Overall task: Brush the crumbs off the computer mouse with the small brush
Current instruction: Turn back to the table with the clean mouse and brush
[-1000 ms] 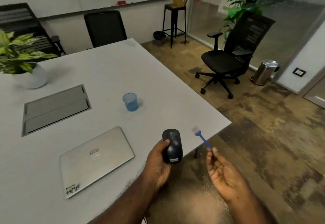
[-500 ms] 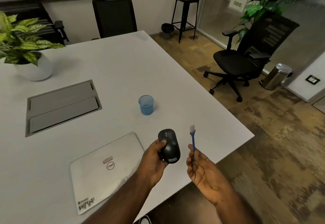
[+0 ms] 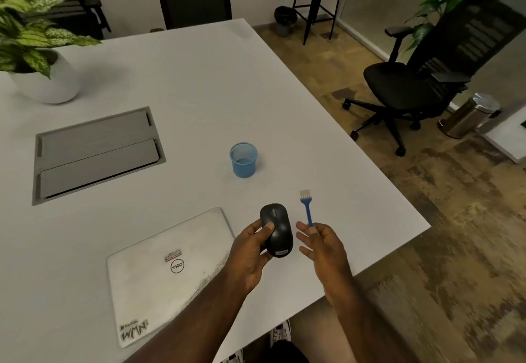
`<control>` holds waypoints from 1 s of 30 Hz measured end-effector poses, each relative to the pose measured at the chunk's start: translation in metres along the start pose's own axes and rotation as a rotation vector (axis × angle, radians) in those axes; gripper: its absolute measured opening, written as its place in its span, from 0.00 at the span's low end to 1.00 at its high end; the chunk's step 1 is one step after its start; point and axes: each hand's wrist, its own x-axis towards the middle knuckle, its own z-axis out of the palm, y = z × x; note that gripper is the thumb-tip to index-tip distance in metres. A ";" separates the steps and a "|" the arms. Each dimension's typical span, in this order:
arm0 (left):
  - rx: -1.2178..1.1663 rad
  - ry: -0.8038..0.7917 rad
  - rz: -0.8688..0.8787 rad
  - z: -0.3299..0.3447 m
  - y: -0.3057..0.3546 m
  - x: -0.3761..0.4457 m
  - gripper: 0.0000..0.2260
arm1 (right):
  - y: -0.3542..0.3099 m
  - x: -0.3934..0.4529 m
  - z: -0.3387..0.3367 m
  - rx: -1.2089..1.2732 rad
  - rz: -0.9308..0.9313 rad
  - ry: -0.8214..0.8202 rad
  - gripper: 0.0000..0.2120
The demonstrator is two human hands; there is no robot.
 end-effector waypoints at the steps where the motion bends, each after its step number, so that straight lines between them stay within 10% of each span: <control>1: 0.013 0.022 -0.006 0.002 -0.002 0.006 0.16 | 0.005 0.008 0.002 -0.019 -0.009 -0.006 0.06; 30: 0.227 0.481 -0.031 0.011 -0.069 0.146 0.15 | 0.091 0.165 -0.002 -0.584 0.032 -0.085 0.09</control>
